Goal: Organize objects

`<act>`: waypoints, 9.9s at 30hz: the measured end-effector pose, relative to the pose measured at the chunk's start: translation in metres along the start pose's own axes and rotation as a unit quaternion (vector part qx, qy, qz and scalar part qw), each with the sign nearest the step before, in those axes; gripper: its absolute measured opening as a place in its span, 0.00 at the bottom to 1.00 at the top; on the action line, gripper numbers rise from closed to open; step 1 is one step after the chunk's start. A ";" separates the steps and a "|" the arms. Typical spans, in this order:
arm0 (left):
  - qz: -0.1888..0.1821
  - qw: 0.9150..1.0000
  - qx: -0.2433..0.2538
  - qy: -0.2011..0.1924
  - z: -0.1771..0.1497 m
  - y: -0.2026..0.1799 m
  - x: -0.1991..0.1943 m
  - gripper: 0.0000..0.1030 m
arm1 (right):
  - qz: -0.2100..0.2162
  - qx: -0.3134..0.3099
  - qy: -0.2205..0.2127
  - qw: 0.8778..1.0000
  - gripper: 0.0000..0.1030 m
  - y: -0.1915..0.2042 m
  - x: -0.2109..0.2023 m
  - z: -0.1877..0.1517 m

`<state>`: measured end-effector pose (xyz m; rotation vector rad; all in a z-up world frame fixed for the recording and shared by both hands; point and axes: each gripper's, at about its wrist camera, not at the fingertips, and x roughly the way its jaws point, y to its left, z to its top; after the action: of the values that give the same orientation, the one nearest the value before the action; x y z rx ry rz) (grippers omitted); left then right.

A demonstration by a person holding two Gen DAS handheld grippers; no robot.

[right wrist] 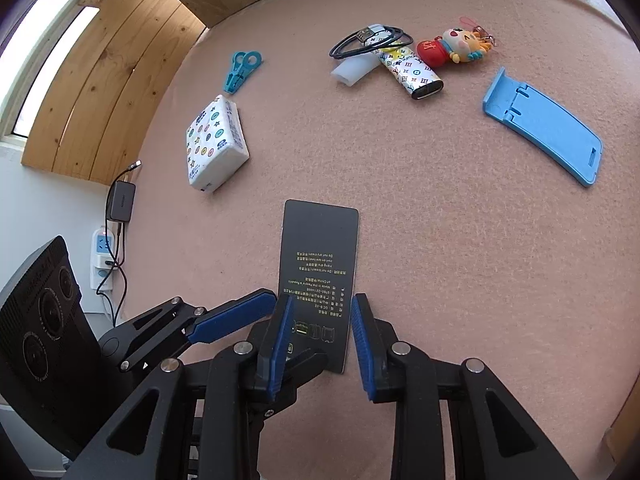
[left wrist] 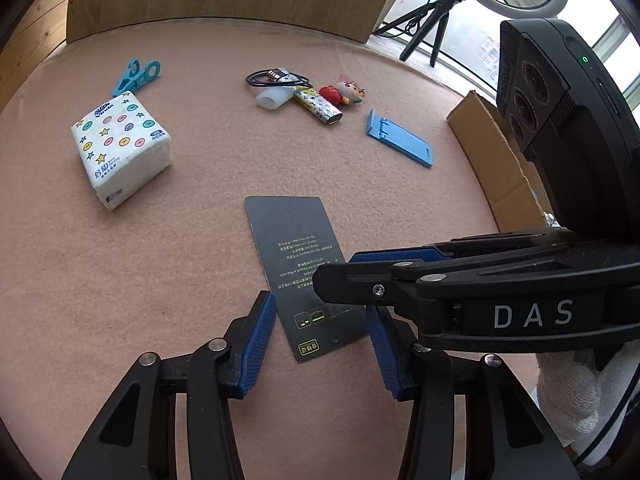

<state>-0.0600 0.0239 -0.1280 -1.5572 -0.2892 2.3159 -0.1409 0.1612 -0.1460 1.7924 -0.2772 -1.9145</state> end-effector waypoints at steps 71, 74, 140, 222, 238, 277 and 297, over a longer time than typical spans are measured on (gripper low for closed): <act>-0.079 0.968 0.229 -0.070 0.071 -0.289 0.026 0.55 | -0.084 0.162 -0.265 0.947 0.46 -0.197 -0.242 -0.102; -0.072 0.968 0.227 -0.075 0.071 -0.283 0.021 0.55 | -0.088 0.158 -0.265 0.947 0.46 -0.192 -0.241 -0.101; 0.085 0.995 0.044 0.027 0.208 -0.028 0.109 0.29 | -0.099 0.062 -0.185 0.976 0.46 -0.091 -0.131 0.018; -0.014 0.983 0.184 0.027 0.151 -0.130 0.108 0.56 | -0.134 0.058 -0.116 0.982 0.28 -0.090 -0.077 -0.081; 0.051 0.953 0.289 0.071 0.117 -0.155 0.115 0.49 | -0.121 0.081 -0.116 0.982 0.28 -0.097 -0.083 -0.097; -0.046 0.987 0.145 -0.042 0.122 -0.195 0.018 0.38 | -0.112 0.099 -0.271 0.951 0.27 -0.119 -0.227 -0.148; -0.044 0.980 0.185 -0.056 0.159 -0.300 0.067 0.66 | -0.170 0.104 -0.295 0.935 0.28 -0.162 -0.250 -0.136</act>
<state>-0.1819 0.3292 -0.0203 -1.2112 0.0463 2.2349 -0.0411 0.4462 -0.0191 1.4033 -0.4038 -2.7468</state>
